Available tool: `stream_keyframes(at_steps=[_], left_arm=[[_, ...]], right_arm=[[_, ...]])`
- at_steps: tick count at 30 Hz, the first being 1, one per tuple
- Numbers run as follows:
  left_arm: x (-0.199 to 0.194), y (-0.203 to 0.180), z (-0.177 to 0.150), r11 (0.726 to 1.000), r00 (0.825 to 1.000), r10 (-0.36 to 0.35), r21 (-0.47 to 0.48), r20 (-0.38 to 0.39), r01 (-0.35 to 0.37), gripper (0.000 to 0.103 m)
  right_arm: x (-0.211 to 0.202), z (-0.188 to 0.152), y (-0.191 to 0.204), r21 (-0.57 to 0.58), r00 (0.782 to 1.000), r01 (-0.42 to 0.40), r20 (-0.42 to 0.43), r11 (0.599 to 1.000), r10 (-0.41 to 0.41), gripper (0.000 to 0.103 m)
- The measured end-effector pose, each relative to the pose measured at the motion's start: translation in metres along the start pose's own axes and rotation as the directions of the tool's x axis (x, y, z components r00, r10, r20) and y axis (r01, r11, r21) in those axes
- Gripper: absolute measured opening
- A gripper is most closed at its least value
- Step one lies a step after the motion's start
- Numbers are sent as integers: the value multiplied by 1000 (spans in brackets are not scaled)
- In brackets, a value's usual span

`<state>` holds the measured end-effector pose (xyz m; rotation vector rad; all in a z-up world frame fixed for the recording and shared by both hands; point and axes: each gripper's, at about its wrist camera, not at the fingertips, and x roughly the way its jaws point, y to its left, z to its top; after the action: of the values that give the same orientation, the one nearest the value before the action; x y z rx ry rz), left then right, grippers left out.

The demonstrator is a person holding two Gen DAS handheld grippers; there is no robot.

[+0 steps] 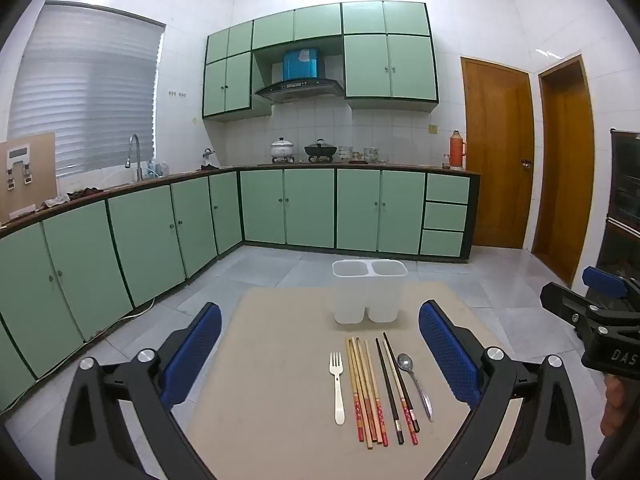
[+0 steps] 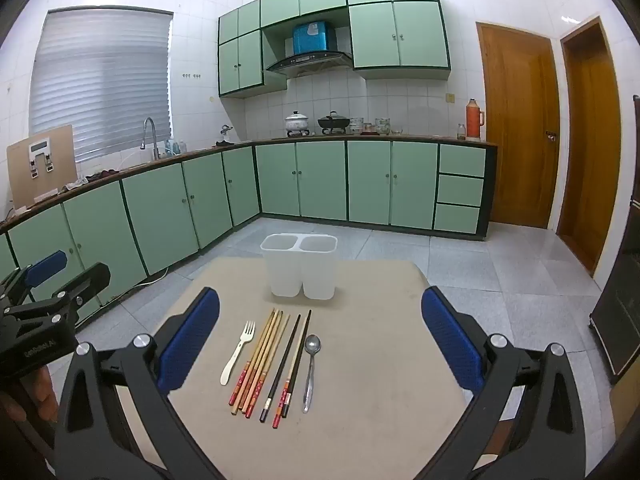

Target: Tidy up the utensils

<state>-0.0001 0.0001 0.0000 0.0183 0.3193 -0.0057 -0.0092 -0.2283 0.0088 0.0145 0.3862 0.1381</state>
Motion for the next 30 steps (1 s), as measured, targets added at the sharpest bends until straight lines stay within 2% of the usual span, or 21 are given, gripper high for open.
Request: stream_keyframes(at_steps=[14, 30], left_arm=[[-6, 3, 1, 1000, 1000, 14, -4, 3, -14, 97], [9, 9, -2, 1000, 1000, 12, -7, 0, -12, 97]], right_arm=[[4, -1, -3, 5, 1000, -1, -1, 1000, 1, 98], [1, -1, -3, 7, 1000, -3, 1, 1000, 3, 98]])
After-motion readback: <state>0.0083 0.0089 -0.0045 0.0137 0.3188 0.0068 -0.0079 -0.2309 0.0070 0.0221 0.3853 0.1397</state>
